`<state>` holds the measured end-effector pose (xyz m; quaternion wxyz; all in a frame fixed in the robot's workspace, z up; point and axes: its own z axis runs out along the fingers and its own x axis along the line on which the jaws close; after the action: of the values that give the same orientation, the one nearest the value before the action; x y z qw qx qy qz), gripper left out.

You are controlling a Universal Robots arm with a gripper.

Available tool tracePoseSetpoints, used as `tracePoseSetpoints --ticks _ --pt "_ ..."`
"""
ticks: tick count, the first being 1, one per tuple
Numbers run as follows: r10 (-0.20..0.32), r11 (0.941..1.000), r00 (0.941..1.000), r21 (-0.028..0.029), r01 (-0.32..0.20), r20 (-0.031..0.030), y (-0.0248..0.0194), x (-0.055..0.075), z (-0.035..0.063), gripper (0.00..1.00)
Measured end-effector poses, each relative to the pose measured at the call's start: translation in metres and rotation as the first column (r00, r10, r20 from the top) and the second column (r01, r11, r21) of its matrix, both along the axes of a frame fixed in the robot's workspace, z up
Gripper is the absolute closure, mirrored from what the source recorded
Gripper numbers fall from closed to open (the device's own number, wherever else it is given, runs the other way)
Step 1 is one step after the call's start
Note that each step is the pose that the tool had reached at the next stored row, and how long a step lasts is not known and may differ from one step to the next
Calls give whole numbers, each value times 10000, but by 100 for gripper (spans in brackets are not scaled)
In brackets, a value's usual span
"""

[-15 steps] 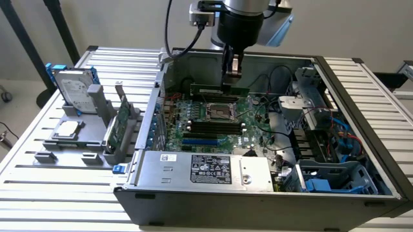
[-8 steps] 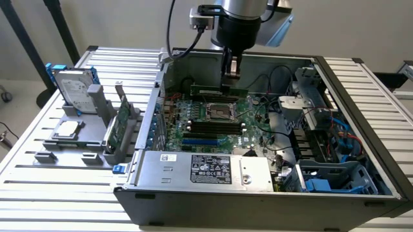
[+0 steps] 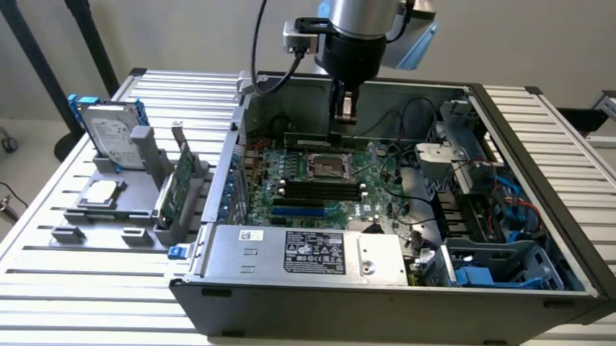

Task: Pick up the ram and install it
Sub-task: 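Pick up the ram and move it above insertion slot, then insert the ram into the slot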

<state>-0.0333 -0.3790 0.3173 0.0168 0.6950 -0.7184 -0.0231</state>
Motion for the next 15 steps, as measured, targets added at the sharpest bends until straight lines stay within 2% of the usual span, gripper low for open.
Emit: tracePoseSetpoints --ticks 15 --pt "-1 10000 10000 0 1 1 0 2 -11 87"
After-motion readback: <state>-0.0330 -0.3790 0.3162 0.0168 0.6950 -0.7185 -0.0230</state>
